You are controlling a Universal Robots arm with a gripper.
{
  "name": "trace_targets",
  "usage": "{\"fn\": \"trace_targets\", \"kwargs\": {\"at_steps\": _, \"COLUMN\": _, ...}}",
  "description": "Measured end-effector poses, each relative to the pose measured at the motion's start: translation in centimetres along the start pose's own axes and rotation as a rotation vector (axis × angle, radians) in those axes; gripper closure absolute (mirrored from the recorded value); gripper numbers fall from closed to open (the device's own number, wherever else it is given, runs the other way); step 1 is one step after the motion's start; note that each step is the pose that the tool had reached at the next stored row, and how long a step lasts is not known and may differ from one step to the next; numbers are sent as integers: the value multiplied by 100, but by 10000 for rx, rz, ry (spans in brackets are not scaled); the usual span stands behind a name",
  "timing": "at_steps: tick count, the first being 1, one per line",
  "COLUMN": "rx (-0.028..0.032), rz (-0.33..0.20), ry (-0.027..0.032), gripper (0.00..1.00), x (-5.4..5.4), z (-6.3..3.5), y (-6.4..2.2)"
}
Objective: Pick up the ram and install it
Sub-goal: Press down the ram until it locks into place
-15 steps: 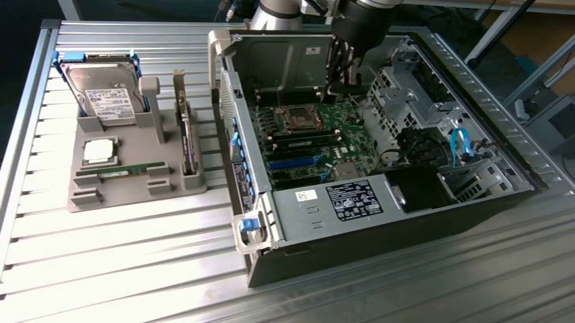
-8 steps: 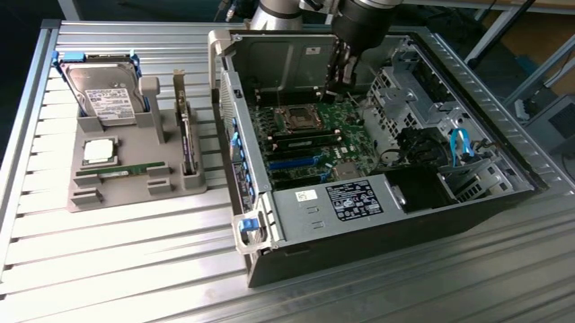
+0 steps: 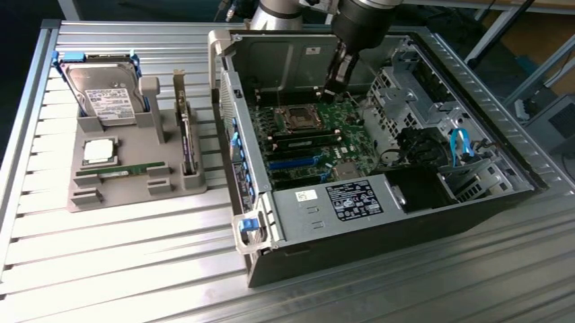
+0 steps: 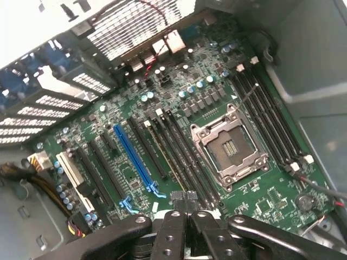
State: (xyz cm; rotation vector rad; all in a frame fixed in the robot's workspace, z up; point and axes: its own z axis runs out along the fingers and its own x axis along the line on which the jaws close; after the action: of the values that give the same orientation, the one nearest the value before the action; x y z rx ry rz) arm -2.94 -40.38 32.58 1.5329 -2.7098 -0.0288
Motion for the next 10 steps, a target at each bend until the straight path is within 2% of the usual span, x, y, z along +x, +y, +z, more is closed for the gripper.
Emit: {"fn": "trace_targets", "kwargs": {"at_steps": 10, "rx": -20, "rz": 1304, "ry": -39, "gripper": 90, "x": 0, "z": 1, "y": 0}}
